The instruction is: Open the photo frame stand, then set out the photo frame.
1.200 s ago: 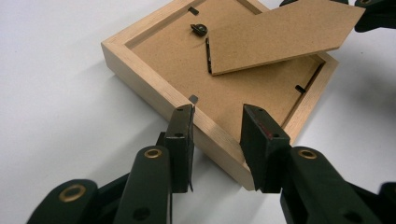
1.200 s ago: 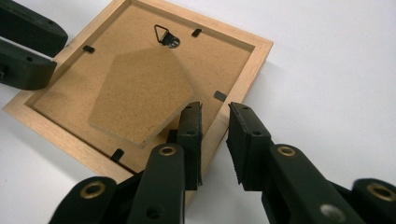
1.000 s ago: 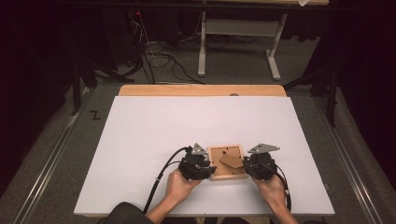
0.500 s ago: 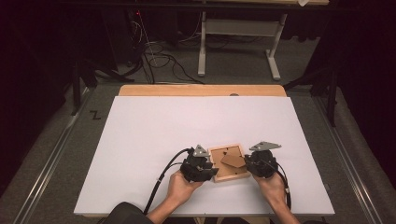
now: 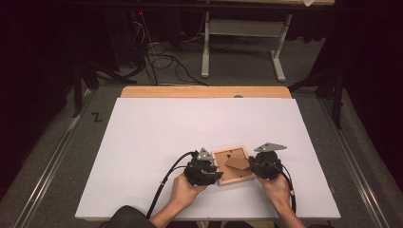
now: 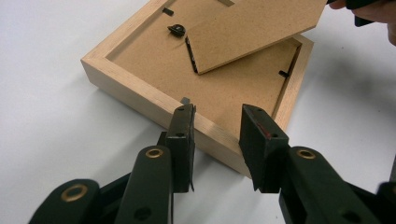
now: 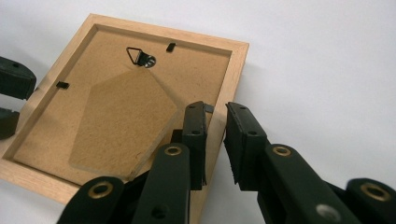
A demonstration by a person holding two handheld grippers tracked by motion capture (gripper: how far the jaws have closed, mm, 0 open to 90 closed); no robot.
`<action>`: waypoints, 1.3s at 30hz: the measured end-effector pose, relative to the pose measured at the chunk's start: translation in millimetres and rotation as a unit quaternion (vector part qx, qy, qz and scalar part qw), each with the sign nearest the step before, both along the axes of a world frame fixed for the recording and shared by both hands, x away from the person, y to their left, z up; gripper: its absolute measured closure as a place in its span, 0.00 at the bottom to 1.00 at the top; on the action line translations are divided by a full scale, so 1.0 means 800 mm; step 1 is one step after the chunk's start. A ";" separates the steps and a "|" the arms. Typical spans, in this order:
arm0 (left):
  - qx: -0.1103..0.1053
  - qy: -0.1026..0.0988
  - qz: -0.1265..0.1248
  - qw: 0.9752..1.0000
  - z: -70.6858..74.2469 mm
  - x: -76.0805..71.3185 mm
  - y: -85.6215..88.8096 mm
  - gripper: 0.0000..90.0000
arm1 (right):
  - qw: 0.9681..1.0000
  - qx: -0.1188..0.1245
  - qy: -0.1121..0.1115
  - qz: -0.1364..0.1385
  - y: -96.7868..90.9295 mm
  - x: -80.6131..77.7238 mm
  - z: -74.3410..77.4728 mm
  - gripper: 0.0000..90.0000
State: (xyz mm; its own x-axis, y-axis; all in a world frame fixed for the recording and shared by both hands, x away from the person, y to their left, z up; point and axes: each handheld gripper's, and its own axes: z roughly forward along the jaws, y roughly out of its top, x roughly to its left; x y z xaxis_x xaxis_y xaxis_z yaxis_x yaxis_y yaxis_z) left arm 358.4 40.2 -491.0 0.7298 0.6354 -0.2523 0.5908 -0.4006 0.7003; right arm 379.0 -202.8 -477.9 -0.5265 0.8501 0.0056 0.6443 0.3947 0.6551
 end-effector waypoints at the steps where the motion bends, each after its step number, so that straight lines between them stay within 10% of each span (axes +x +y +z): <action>1: 0.001 -0.001 0.000 1.000 0.000 0.000 0.000 0.73 | 1.000 0.001 -0.001 -0.001 0.000 0.001 0.000 0.87; 39: 0.011 -0.012 -0.005 1.000 0.002 -0.006 -0.004 0.72 | 0.999 0.021 -0.009 0.031 0.004 0.032 -0.004 0.91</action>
State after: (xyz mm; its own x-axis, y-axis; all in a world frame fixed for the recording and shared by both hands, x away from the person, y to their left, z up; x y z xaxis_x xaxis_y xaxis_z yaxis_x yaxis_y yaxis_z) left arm 353.6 36.9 -489.6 0.7415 0.6334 -0.2212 0.5701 -0.4211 0.7054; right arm 404.4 -199.9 -481.1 -0.5780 0.8155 0.0299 0.6077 0.4056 0.6828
